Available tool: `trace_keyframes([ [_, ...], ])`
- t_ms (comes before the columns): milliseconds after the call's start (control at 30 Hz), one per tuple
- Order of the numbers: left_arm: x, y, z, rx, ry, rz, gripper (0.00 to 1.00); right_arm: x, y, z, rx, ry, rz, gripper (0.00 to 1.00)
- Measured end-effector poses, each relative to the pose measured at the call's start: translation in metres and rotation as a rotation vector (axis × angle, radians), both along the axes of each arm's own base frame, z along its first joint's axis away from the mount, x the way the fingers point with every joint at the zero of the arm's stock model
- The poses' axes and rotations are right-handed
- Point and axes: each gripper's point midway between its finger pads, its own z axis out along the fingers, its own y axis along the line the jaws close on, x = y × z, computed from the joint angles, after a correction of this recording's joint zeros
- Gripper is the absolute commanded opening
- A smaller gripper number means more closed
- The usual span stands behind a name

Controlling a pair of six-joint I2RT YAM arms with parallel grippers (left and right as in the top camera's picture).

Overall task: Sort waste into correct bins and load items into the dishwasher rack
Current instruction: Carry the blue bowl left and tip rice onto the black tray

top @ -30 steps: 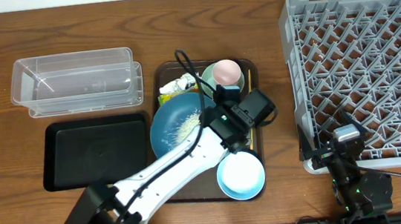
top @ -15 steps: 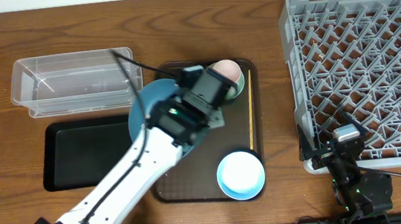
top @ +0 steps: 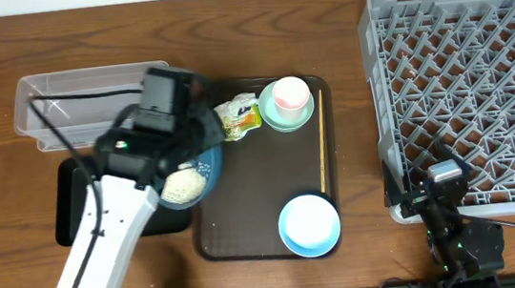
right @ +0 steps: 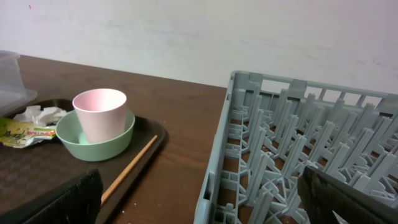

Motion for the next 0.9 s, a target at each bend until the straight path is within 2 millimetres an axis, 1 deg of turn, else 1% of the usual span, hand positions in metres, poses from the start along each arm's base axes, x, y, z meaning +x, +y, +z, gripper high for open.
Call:
trace_keyframes([
  [167,0.0,0.018,-0.017,-0.086,0.059,0.028,0.06,0.0,0.0,0.0,0.0,0.0,0.0,0.99],
  [267,-0.001,0.026,-0.022,-0.15,0.079,0.019,0.06,0.0,0.0,0.0,0.0,0.0,0.0,0.99],
  [333,0.0,0.031,-0.02,-0.196,0.077,0.012,0.06,0.0,0.0,0.0,0.0,0.0,0.0,0.99],
  [633,0.004,0.059,0.002,-0.403,0.022,-0.001,0.06,0.0,0.0,0.0,0.0,0.0,0.0,0.99],
  [700,0.004,0.067,0.003,-0.438,0.009,0.005,0.06,0.0,0.0,0.0,0.0,0.0,0.0,0.99],
  [900,-0.005,0.092,-0.004,-0.571,-0.018,0.036,0.06,0.0,0.0,0.0,0.0,0.0,0.0,0.99],
])
